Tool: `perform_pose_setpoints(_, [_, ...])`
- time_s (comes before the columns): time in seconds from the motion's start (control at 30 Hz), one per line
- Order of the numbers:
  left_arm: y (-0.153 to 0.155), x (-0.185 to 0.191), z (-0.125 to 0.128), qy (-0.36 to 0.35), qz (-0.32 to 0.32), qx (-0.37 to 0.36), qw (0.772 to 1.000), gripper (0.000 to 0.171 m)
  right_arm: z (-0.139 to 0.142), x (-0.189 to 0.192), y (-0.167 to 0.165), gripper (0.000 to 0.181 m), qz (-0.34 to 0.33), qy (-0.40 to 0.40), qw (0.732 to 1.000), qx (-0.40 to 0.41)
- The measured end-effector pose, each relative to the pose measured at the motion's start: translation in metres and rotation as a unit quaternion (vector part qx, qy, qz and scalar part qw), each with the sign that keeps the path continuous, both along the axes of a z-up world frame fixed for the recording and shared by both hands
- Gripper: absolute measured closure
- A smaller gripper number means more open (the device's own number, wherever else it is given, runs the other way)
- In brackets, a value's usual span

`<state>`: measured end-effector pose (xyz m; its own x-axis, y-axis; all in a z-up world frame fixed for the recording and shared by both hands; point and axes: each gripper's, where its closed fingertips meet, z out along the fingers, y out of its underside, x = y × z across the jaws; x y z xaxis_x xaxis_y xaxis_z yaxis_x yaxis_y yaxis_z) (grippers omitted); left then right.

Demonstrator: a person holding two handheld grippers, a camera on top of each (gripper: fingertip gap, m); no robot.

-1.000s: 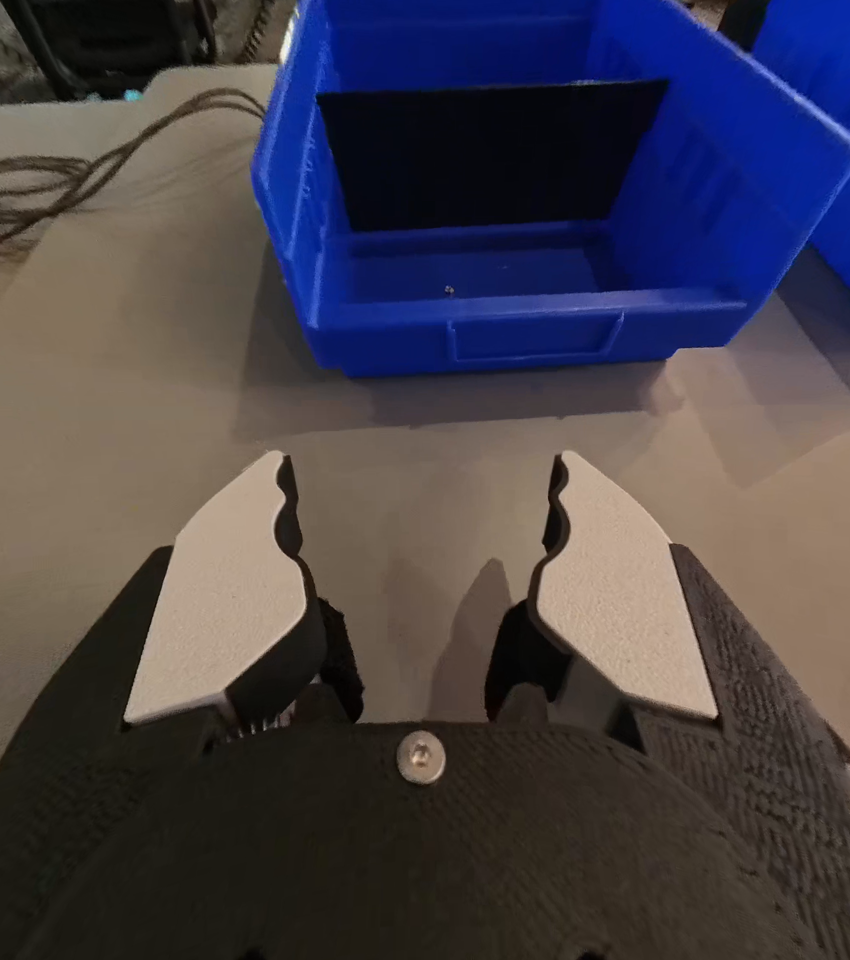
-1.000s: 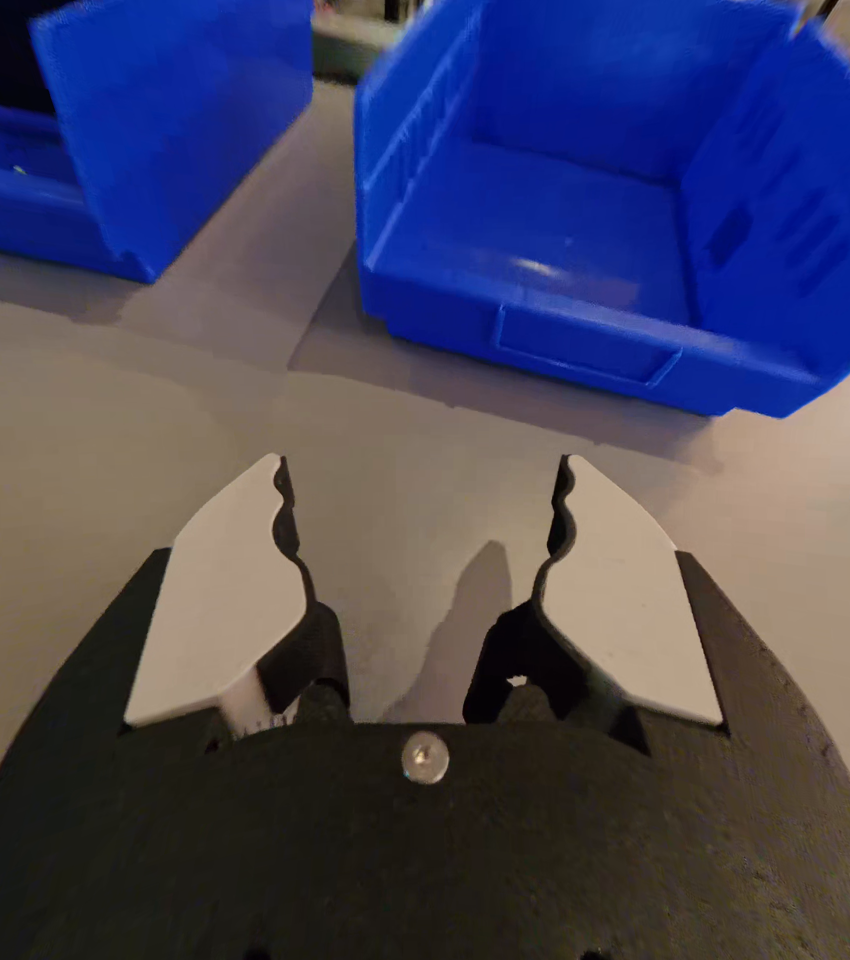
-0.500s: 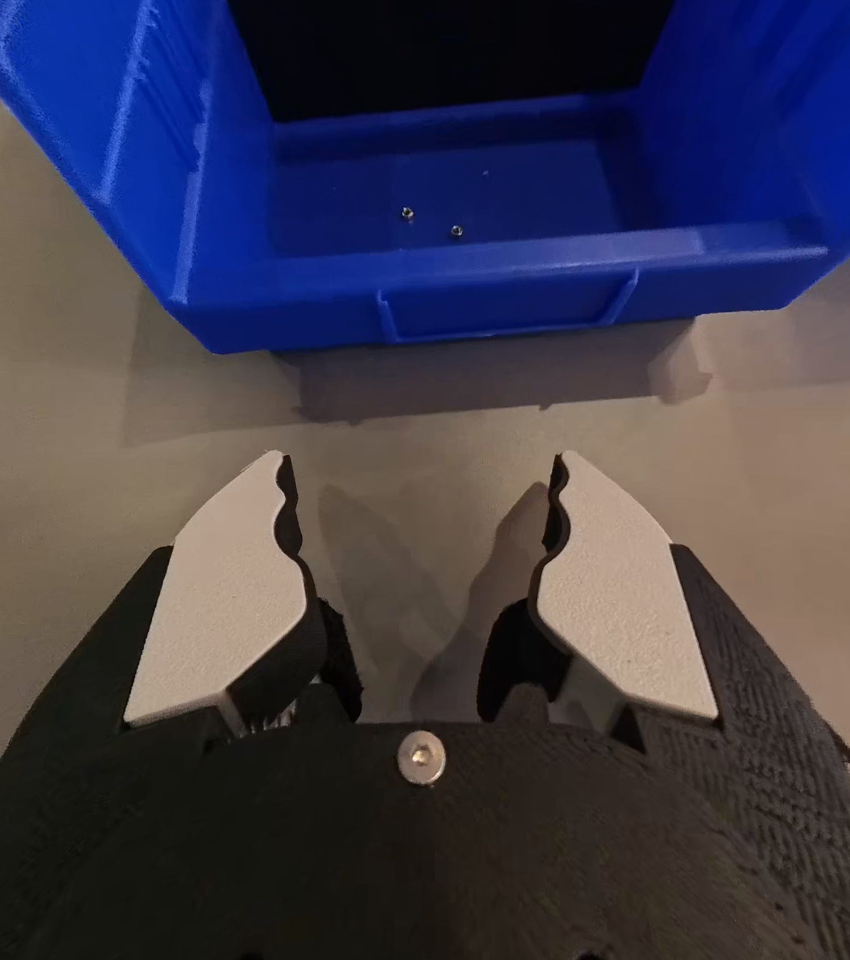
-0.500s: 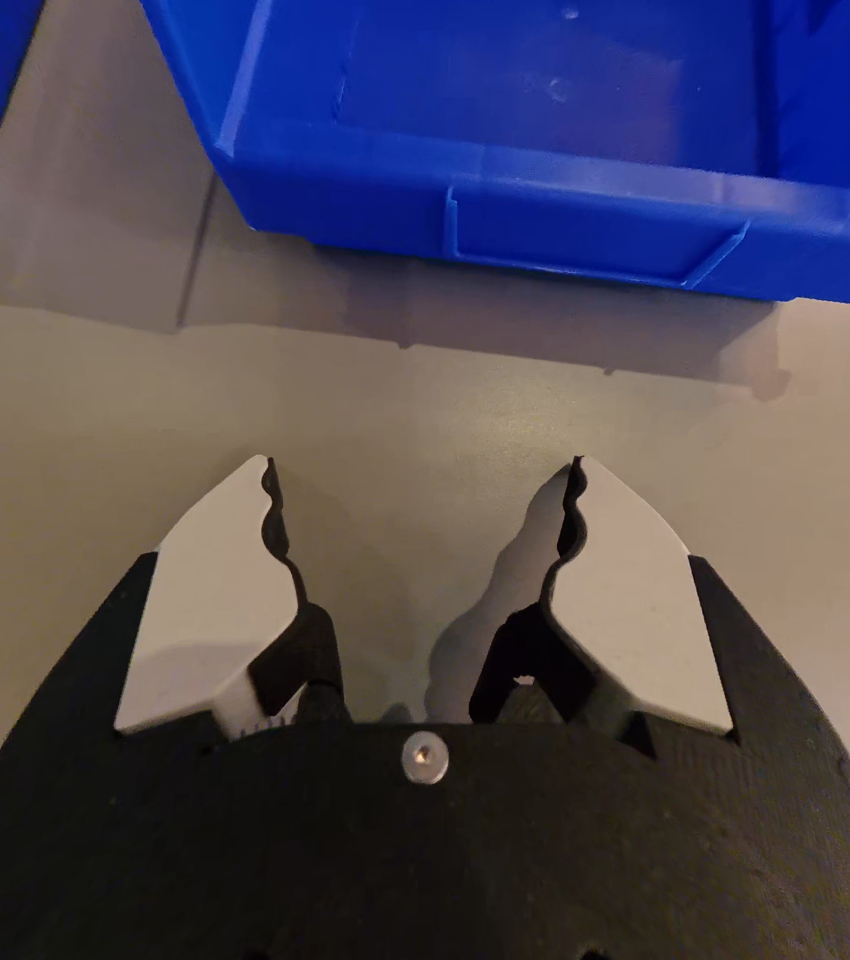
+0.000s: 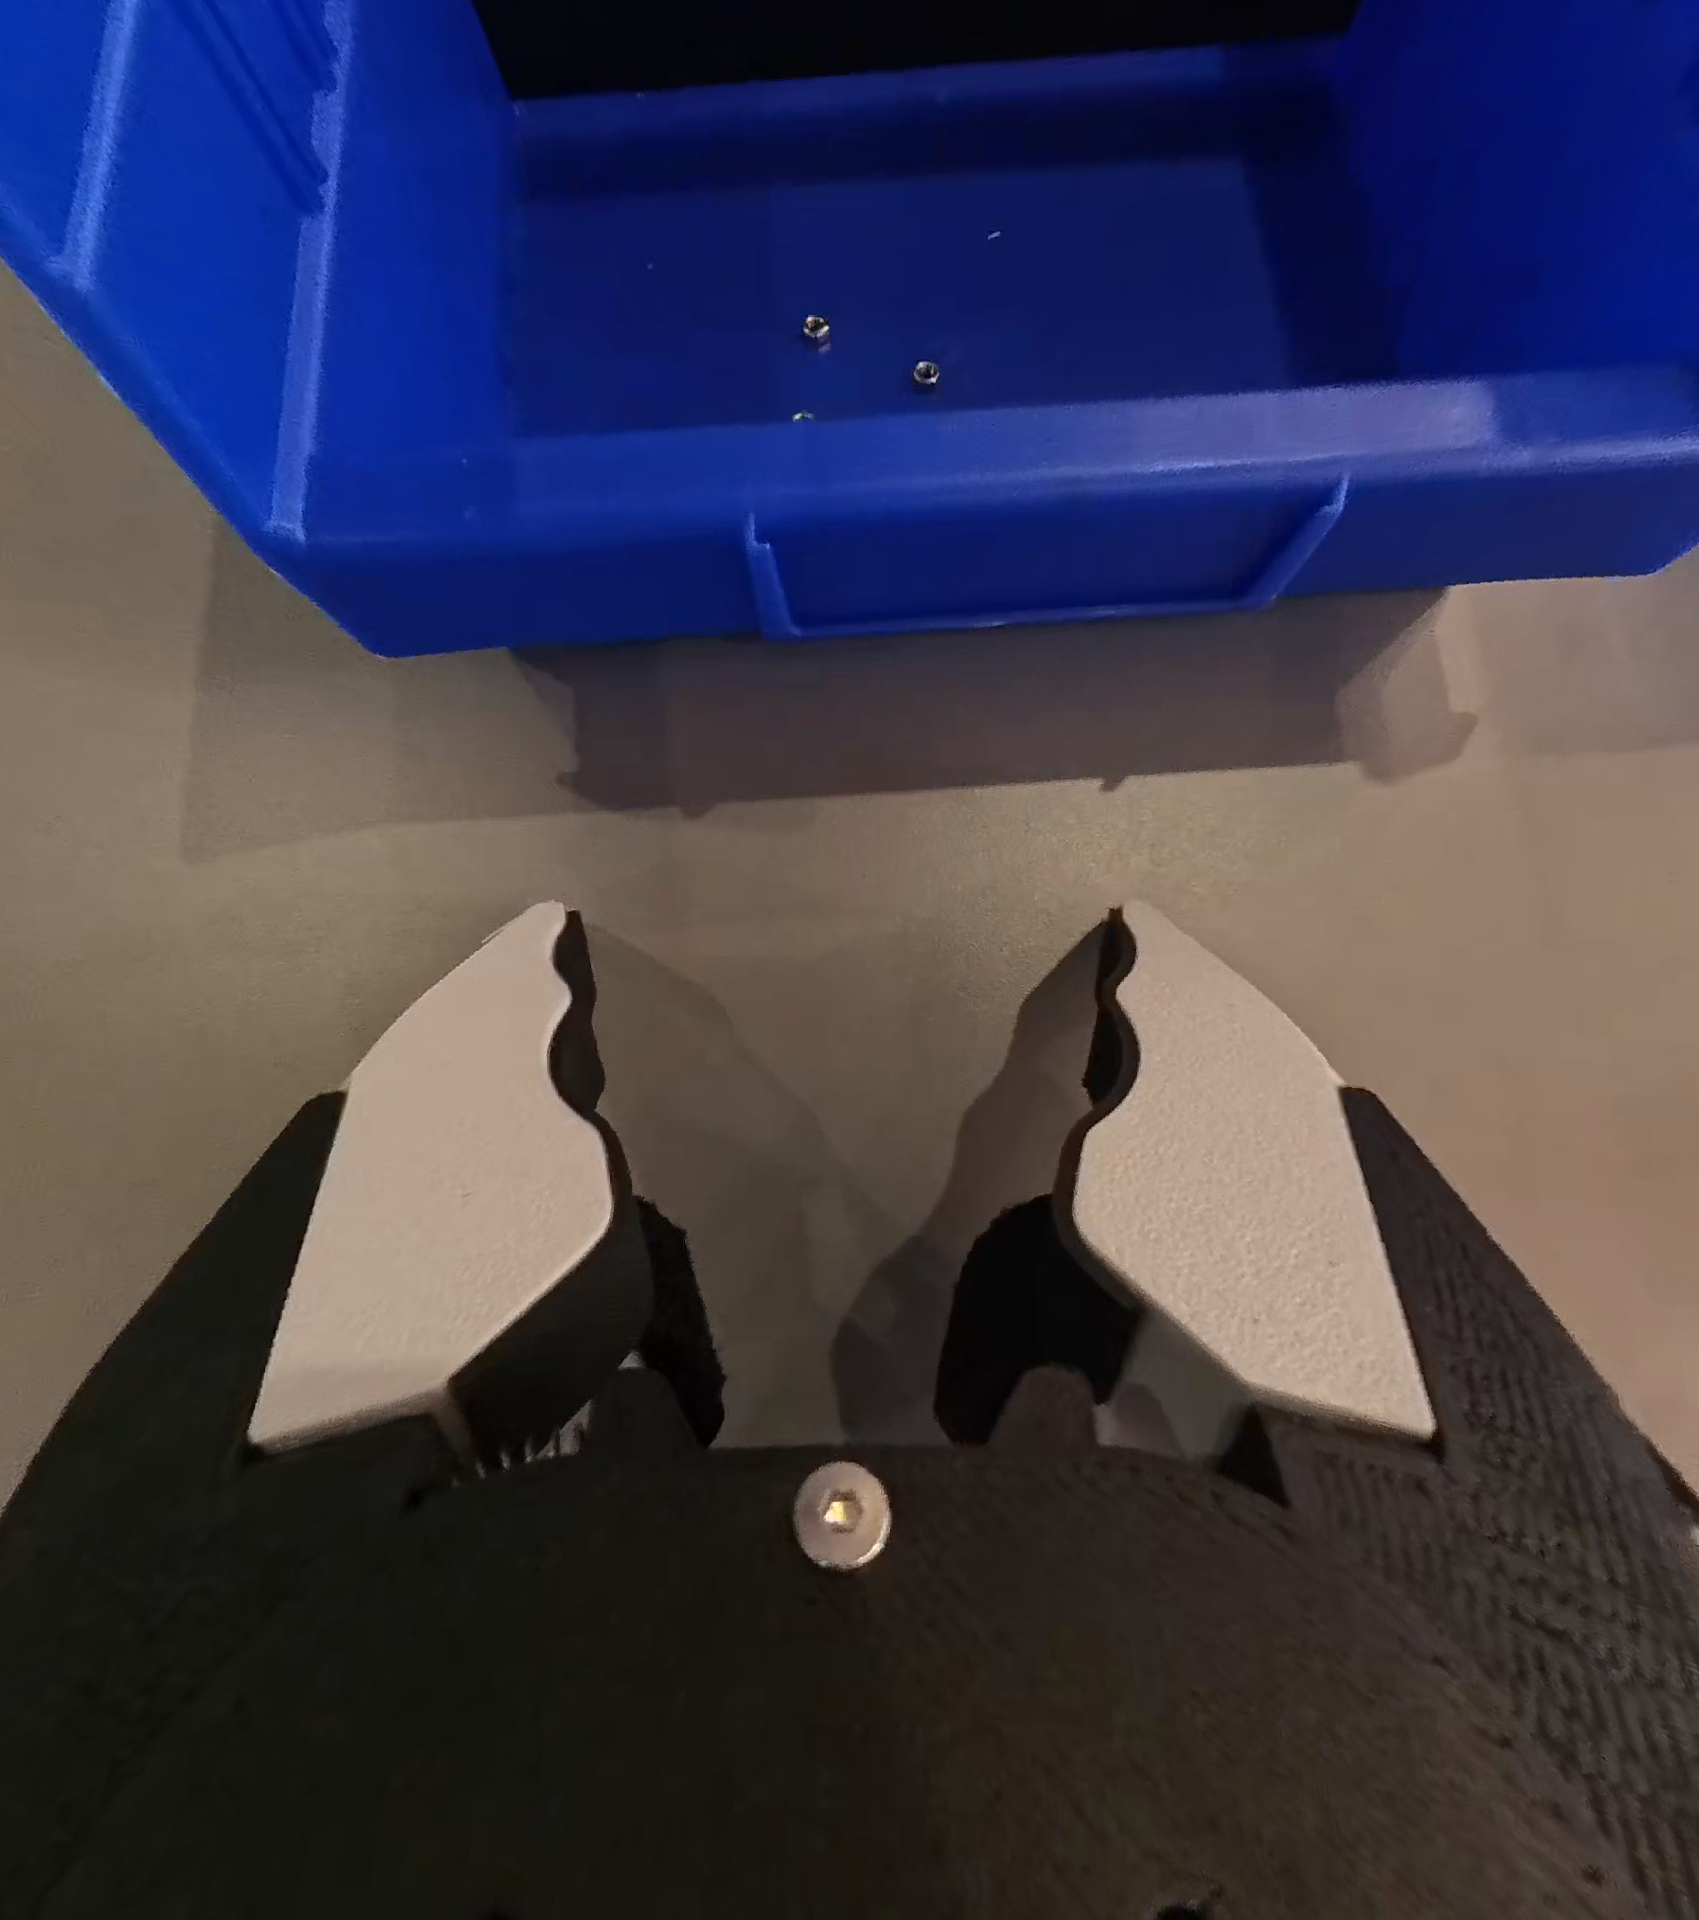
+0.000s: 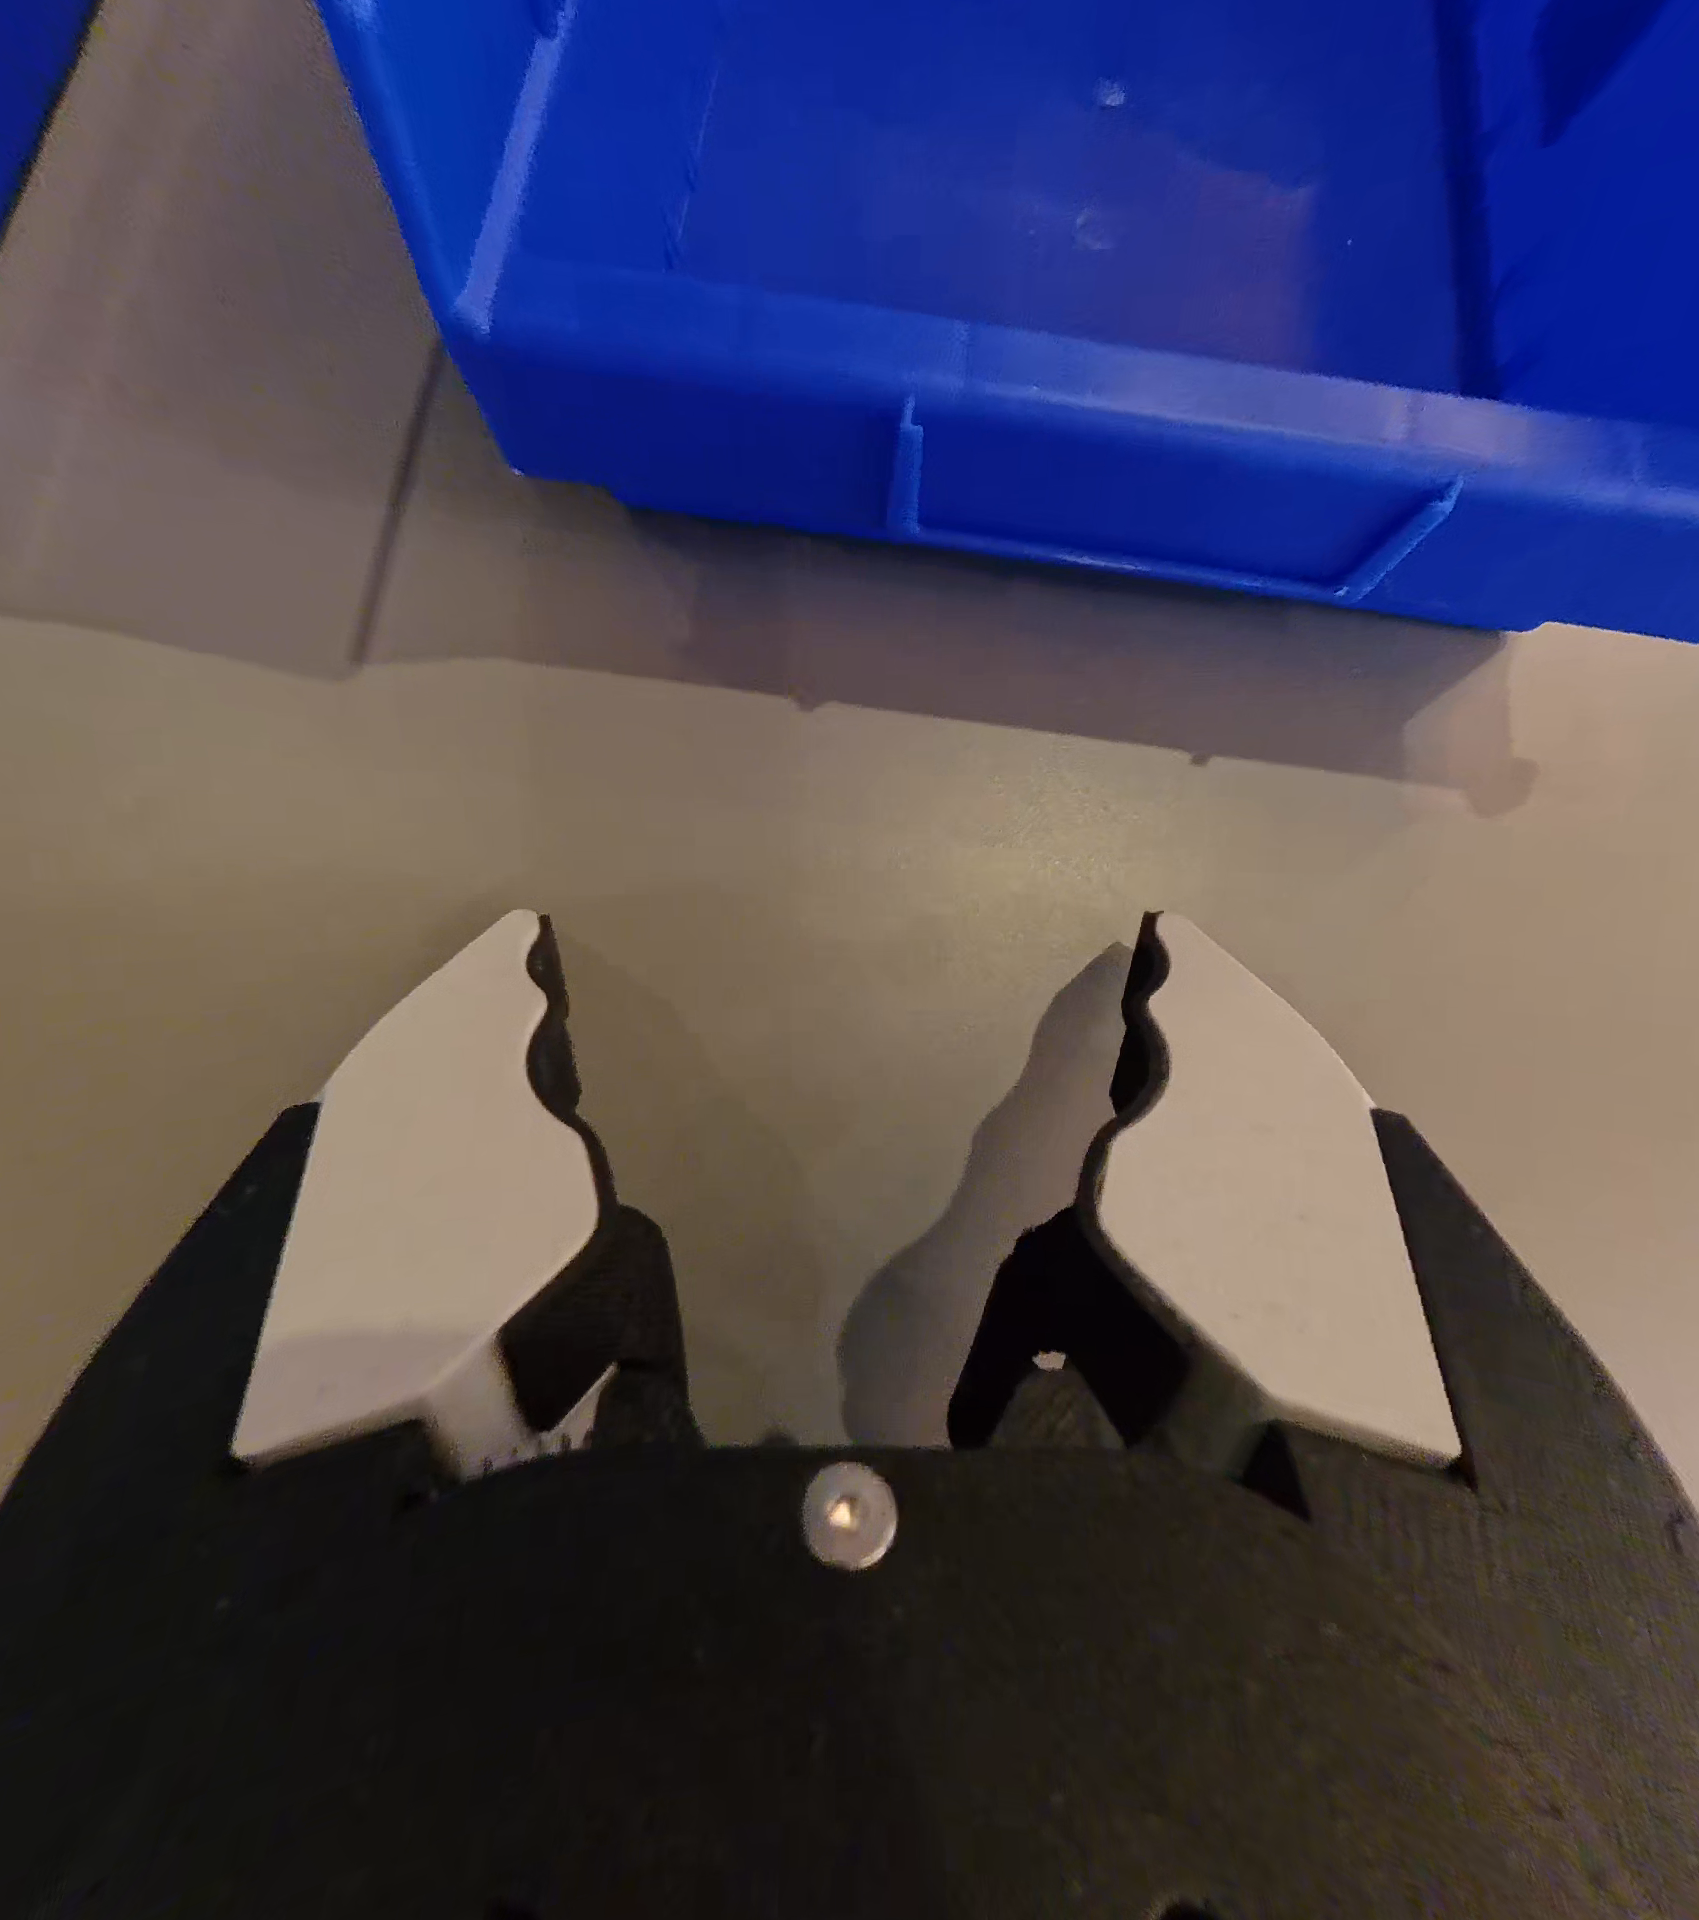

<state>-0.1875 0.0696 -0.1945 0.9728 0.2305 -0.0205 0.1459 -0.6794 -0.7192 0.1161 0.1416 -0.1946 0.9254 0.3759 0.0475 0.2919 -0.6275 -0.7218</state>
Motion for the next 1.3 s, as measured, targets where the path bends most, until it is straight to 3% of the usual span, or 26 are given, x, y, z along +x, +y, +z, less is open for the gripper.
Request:
perform_pose_setpoints(0.27, [0.0013, 0.0036, -0.0007, -0.005, -0.014, 0.004, 1.0, 0.078, 0.0012, -0.0056, 0.0005, 0.086, 0.012, -0.002, 1.0, 0.005])
perform_pose_setpoints(0.57, [0.0011, 0.0004, -0.0016, -0.007, -0.004, 0.001, 1.0, 0.07, -0.0024, -0.007, 0.003, 0.079, 0.016, 0.02, 1.0, -0.014])
perform_pose_setpoints(1.3, [-0.005, 0.0008, 0.0006, 0.019, -0.015, 0.003, 1.0, 0.067, -0.0016, -0.004, 0.0038, 0.085, 0.004, 0.02, 1.0, -0.01])
